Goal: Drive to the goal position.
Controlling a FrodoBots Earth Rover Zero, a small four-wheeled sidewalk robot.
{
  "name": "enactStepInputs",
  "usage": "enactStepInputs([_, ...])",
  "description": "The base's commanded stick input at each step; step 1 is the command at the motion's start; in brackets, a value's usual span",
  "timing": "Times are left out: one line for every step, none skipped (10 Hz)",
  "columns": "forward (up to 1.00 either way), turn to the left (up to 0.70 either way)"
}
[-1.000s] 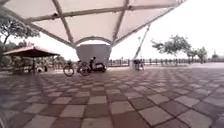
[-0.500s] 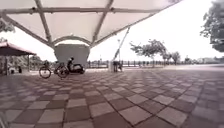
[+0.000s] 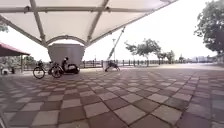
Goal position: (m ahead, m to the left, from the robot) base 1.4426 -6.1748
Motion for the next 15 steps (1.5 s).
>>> enactStepInputs([0.0,-0.04])
enactStepInputs([0.0,-0.21])
enactStepInputs([0.0,-0.7])
enactStepInputs([0.0,-0.7])
enactStepInputs([0.0,-0.7])
enactStepInputs([0.0,-0.7])
enactStepInputs([0.0,-0.7])
enactStepInputs([0.0,-0.7])
enactStepInputs([0.0,-0.7])
enactStepInputs([0.0,-0.7])
enactStepInputs([0.0,-0.7])
enactStepInputs([0.0,-0.7])
enactStepInputs([0.0,-0.7])
enactStepInputs([0.0,-0.7])
enactStepInputs([0.0,-0.7])
